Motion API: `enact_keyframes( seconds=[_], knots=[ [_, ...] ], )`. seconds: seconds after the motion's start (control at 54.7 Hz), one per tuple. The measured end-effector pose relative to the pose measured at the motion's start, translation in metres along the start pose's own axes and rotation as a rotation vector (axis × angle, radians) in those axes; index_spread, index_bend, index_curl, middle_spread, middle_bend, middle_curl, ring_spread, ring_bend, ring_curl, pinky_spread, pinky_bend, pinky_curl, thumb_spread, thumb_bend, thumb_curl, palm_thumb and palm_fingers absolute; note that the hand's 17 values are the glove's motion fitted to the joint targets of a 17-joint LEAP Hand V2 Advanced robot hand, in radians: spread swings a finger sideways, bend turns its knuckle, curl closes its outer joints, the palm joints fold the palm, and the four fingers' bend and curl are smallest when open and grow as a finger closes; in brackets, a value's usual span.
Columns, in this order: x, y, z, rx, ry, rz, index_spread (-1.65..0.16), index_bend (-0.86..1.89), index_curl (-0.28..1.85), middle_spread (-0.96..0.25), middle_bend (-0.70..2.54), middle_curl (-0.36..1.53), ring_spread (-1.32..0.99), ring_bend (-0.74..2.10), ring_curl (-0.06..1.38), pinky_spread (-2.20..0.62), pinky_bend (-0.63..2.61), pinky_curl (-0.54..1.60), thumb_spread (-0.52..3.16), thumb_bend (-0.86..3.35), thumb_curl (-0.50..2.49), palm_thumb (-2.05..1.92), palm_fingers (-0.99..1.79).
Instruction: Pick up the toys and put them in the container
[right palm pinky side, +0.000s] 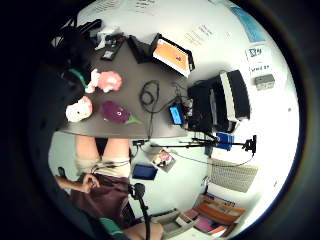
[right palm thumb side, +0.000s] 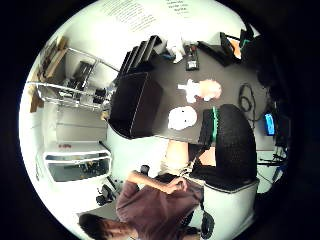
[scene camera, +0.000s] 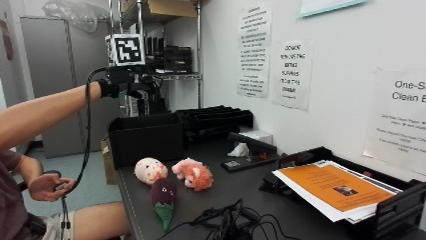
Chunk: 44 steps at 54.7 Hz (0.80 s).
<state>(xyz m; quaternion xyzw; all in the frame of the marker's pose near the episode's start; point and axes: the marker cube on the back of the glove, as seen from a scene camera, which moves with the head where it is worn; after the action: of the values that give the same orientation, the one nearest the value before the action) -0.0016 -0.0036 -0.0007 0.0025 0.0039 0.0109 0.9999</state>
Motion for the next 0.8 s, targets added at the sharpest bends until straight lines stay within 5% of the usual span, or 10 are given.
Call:
enact_keyframes(
  seconds=[0.329,0.566,0.804],
  knots=[
    [0.007,-0.019,-0.005,-0.022,0.076,0.053,-0.17,0.13,0.04,-0.19,0.40,0.16,-0.28,0.91,0.28,-0.24,0.67,0.26,1.36,0.32,0.16,0.24,0.72],
    [0.010,-0.028,0.012,-0.110,0.128,0.035,-0.19,0.16,0.08,-0.23,0.45,0.23,-0.31,0.97,0.33,-0.25,0.73,0.31,1.56,0.32,0.23,0.19,0.61],
    [0.022,-0.044,0.107,-0.320,0.096,-0.044,-0.20,0.11,0.12,-0.17,0.30,0.24,-0.23,0.81,0.30,-0.12,0.95,0.39,1.46,0.14,0.21,-0.06,0.00]
  ],
)
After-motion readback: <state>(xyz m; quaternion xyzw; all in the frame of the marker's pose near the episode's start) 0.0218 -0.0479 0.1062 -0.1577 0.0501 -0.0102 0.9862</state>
